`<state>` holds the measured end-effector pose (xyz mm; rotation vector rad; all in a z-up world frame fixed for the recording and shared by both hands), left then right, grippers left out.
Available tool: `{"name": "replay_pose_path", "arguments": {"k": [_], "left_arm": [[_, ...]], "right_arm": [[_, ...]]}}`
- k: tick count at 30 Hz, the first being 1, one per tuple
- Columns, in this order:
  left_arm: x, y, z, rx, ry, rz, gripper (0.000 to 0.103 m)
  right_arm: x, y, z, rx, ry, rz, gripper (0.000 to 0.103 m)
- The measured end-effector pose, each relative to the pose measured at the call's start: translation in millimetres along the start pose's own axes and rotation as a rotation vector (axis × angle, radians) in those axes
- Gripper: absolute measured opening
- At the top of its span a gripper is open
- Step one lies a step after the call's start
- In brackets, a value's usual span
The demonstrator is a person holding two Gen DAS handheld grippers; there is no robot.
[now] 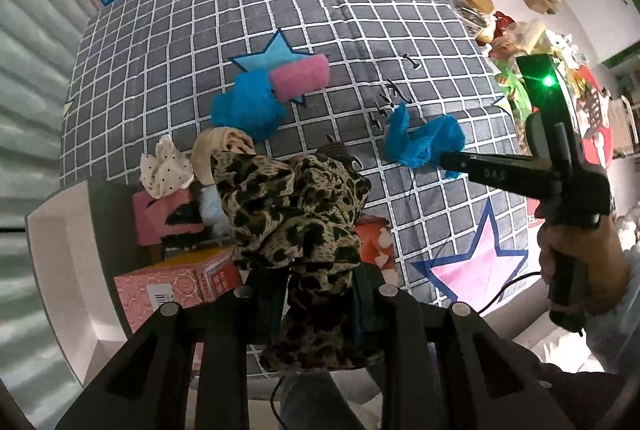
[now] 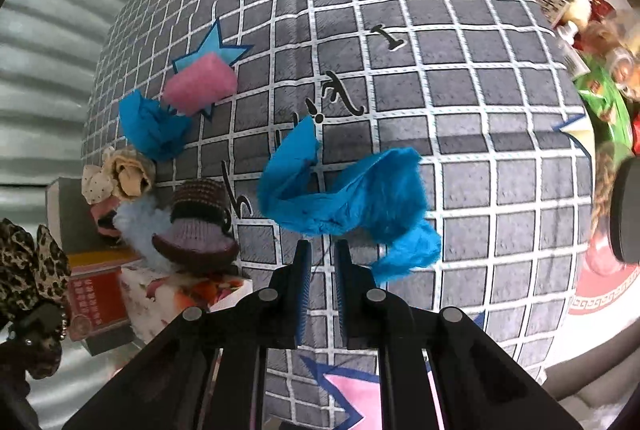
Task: Organize soft objects
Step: 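Lift both held cloths and carry them toward the white box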
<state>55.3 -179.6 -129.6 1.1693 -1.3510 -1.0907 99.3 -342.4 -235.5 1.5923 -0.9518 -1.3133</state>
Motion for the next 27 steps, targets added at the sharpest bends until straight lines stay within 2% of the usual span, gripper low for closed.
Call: {"name": "replay_pose_path", "arguments": {"k": [3,4,5,6,7,9,11,14,17,20,21,22,27], "left_arm": [[-3,3,5,0.003,-0.011,0.026,0.028],[-5,5,7,0.007,-0.017,0.036,0.028],[-6,6,8,0.008,-0.023,0.043,0.028],[-7,6,9,0.008,-0.026,0.051,0.028],[-8,7,11,0.008,-0.028,0.055,0.028],[-12,9,13,0.013,-0.029,0.055,0.028],[-16,12,16,0.019,-0.023,0.057,0.028],[-21,14,18,0.023,-0.016,0.048,0.028],[-24,15,20,0.024,-0.016,0.044,0.028],[-25,16,23,0.028,-0.026,0.049,0.028],[-25,15,23,0.026,-0.03,0.053,0.028],[-24,14,25,0.022,-0.037,0.056,0.028],[-15,14,31,0.026,-0.091,0.06,0.028]], "right_arm": [[6,5,1,0.027,-0.042,0.008,0.014],[8,5,1,0.037,-0.061,0.016,0.021],[11,3,-1,0.035,-0.087,0.027,0.032],[13,2,-3,0.033,-0.096,0.038,0.074],[14,0,-5,0.042,-0.101,0.05,0.099],[10,-6,-15,0.077,-0.08,0.079,0.099],[6,-17,-25,0.072,-0.037,0.122,0.099],[7,-42,-36,0.012,-0.001,0.211,0.099],[8,-59,-39,-0.026,0.002,0.246,0.097],[2,-57,-38,-0.024,0.028,0.276,0.056],[-1,-54,-38,-0.015,0.046,0.275,0.027],[-3,-50,-37,-0.011,0.053,0.263,0.022],[-2,-23,-18,0.03,-0.031,0.161,0.019]]}}
Point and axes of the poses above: each gripper's, at about its wrist camera, not at the fingertips, and y roughly against the way its jaws point, x to its right, z to its underside, the point moved 7 cm from there along -y, roughly the way its jaws point, and after that the axes turned 13 degrees about y, right-handed, at the moved point
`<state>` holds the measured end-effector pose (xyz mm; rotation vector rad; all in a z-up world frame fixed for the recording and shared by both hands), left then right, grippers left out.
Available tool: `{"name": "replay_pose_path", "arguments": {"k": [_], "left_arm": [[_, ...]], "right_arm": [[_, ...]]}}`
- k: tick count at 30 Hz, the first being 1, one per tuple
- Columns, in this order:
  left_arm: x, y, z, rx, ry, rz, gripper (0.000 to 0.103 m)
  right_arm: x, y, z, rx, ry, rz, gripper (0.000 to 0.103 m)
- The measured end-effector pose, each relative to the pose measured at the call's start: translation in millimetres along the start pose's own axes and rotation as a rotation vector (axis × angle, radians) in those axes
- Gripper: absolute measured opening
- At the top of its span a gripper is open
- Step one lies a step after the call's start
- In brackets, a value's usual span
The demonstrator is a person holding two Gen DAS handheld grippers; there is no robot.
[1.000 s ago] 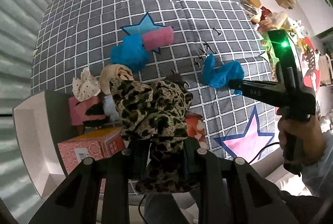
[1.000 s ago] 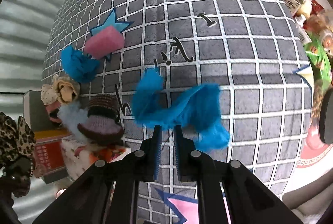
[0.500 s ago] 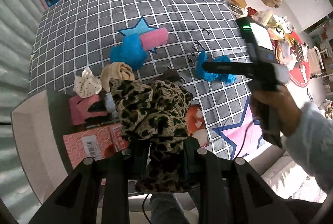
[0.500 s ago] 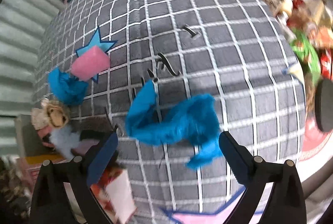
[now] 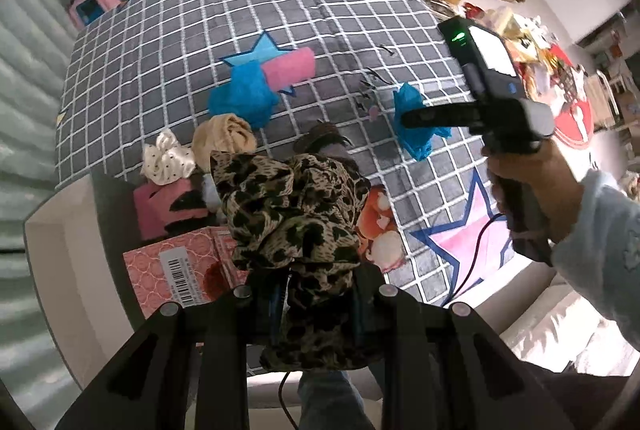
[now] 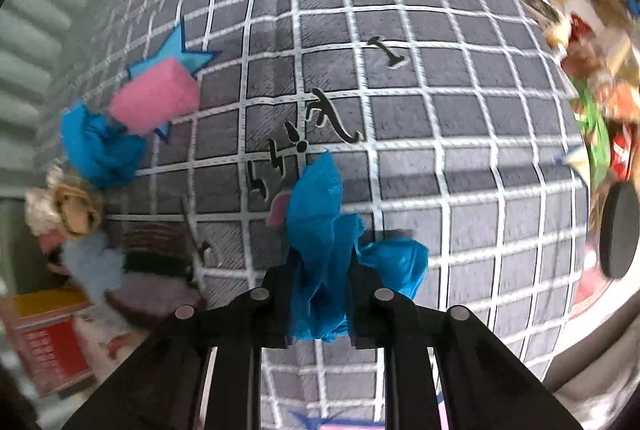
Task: Organize soft objects
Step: 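Lift both held cloths and carry them toward the white box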
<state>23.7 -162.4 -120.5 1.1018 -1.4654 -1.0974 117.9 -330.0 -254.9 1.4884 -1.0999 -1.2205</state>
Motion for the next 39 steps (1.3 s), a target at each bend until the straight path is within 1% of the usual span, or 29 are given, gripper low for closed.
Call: {"name": "replay_pose_path", "arguments": {"k": [4,8,11,16,22,27,30,36,39], "left_arm": [[7,0,9,-0.005,-0.047,0.012,0.028],[9,5,17,0.0,-0.075,0.025,0.028],[9,9,27,0.006,-0.101,0.033,0.028],[6,14,49,0.012,-0.138,0.048,0.028],[-9,22,73,0.034,-0.136,0.056,0.028],[-39,32,90,0.063,-0.083,0.047,0.028],[-65,41,100,0.086,-0.021,0.035,0.028],[-120,58,114,0.14,0.113,-0.004,0.028],[-150,64,119,0.162,0.204,-0.019,0.028]], "right_arm": [[2,27,25,0.027,-0.061,-0.043,0.019],[-2,48,53,0.04,-0.104,-0.063,0.019],[-19,65,76,0.05,-0.105,-0.07,0.019],[-49,78,108,0.047,-0.094,-0.096,0.019],[-94,84,143,0.037,-0.058,-0.125,0.019],[-140,82,164,0.015,0.013,-0.154,0.019],[-170,83,171,0.011,0.069,-0.171,0.019],[-230,88,167,0.009,0.221,-0.198,0.019],[-259,93,163,0.01,0.311,-0.201,0.019]]}}
Point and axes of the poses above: each gripper's, at about its wrist camera, not at the fingertips, and y roughly against the way its jaws point, x to its right, z to its underside, the point moved 7 cm from there along -y, roughly the way its jaws point, and after that the axes turned 13 degrees about y, right-handed, at the moved point
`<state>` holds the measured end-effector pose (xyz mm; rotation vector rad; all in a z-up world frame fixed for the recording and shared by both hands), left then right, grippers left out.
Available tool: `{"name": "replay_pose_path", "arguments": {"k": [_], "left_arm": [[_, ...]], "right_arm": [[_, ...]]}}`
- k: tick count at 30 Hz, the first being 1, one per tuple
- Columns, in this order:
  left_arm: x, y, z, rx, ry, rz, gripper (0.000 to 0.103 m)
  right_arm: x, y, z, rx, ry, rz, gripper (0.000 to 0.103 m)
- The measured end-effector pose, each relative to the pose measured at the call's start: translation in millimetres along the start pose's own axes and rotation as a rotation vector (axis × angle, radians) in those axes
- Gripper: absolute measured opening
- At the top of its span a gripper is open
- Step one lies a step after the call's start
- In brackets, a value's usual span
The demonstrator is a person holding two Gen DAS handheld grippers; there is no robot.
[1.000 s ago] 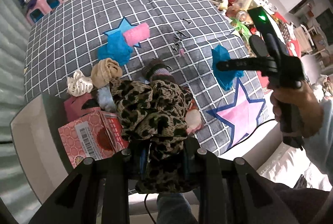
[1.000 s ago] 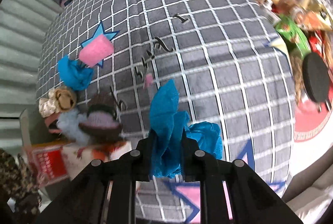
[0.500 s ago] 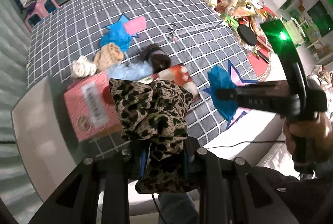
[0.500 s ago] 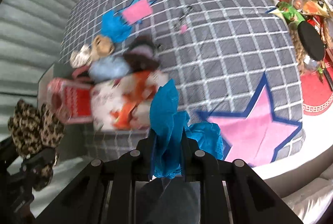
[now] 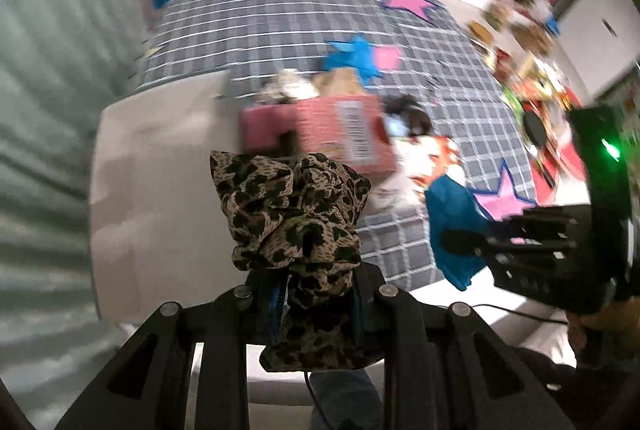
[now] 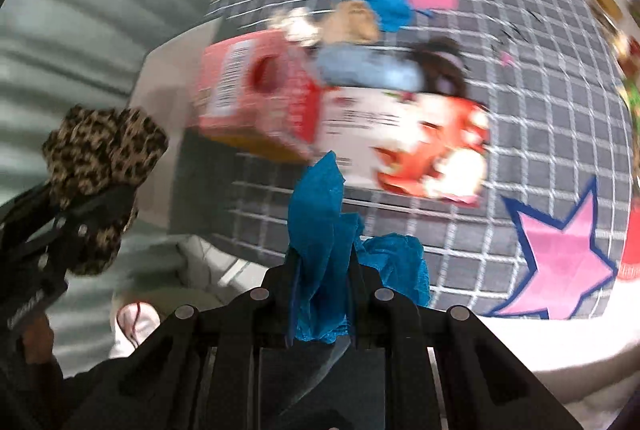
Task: Organize soft objects
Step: 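Lift both held cloths and carry them toward the white box, then open the left tool over the box while the right tool drops the blue cloth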
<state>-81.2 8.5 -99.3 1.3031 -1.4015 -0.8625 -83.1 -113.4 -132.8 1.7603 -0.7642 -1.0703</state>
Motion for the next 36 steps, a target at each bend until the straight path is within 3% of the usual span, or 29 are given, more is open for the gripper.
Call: {"name": "replay_pose_path", "arguments": {"k": [6,15,23,36], "left_arm": [[-67,2,-4,0.043,0.184,-0.074,0.028],[-143,-6,5,0.048,0.365,-0.156,0.028],[-169,-15,12,0.038,0.433,-0.202,0.028],[-183,-31,12,0.01,0.453,-0.217,0.028]], "right_arm": [[-47,2,-32,-0.002,0.156,-0.016,0.019],[-112,-8,-90,0.013,0.293,-0.065,0.019],[-154,-43,-115,-0.035,0.378,-0.093,0.019],[-161,-73,-126,-0.11,0.392,-0.087,0.019]]}}
Point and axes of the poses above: each gripper's, at about its wrist camera, not at the fingertips, and y roughly against the way its jaws point, x to its right, z to its underside, the point moved 7 cm from there along -y, roughly the way its jaws point, and after that the axes turned 13 degrees about y, right-handed, at the moved point
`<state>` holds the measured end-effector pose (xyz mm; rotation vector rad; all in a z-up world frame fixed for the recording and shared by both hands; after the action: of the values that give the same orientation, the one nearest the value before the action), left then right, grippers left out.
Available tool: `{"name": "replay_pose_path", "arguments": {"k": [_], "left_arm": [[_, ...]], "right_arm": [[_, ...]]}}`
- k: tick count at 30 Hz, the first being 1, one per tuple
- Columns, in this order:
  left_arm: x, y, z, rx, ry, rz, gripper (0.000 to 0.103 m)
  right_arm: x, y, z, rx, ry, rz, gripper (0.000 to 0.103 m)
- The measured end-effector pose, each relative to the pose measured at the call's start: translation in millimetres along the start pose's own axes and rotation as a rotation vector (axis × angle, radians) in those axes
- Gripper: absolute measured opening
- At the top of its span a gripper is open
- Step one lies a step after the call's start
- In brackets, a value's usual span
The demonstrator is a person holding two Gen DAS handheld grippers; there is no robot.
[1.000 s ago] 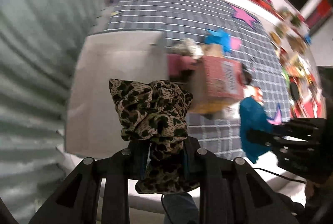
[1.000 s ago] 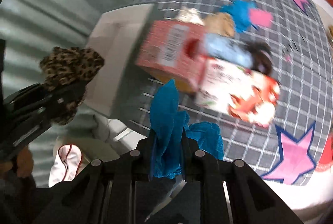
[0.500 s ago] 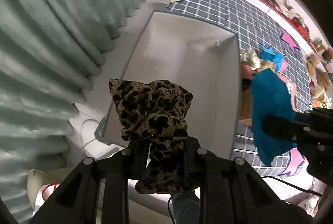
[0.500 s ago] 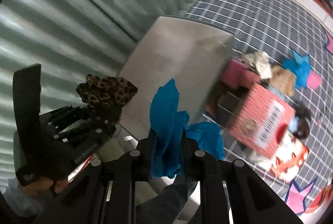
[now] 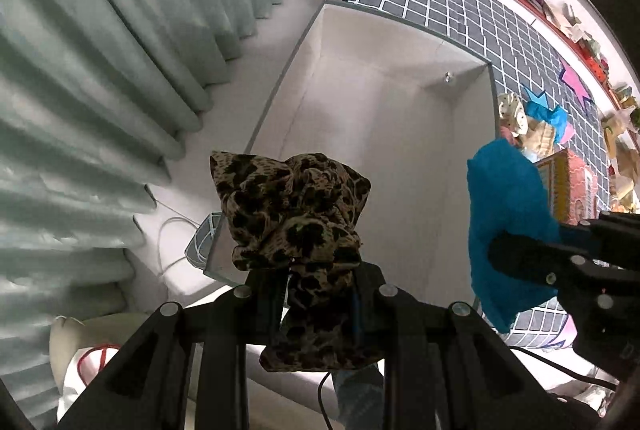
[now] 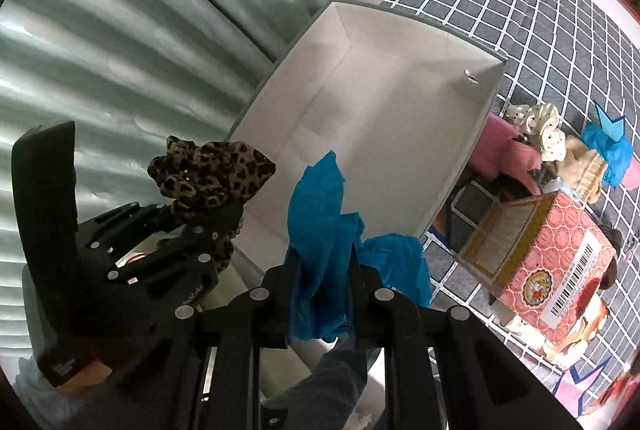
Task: Organize soft objects
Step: 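Open the left tool over the box while the right tool drops the blue cloth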
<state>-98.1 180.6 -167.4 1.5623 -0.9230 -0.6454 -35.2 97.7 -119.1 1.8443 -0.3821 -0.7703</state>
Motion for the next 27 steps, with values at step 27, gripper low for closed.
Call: {"name": "replay_pose_path", "arguments": {"k": [27], "left_arm": [[7,-17,-1,-0.032,-0.023,-0.021,0.028]], "right_arm": [[0,-18,-2,-0.047,-0.016,-0.007,0.019]]}}
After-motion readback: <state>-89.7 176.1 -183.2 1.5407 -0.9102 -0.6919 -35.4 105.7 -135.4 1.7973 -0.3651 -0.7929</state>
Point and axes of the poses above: each gripper's, at about its wrist camera, not at the fingertips, and y roughly against the way its jaws point, x to its right, z to its underside, the point moved 7 cm from there along -y, roughly the way its jaws point, and after that the axes turned 13 degrees about y, right-handed, at the moved point
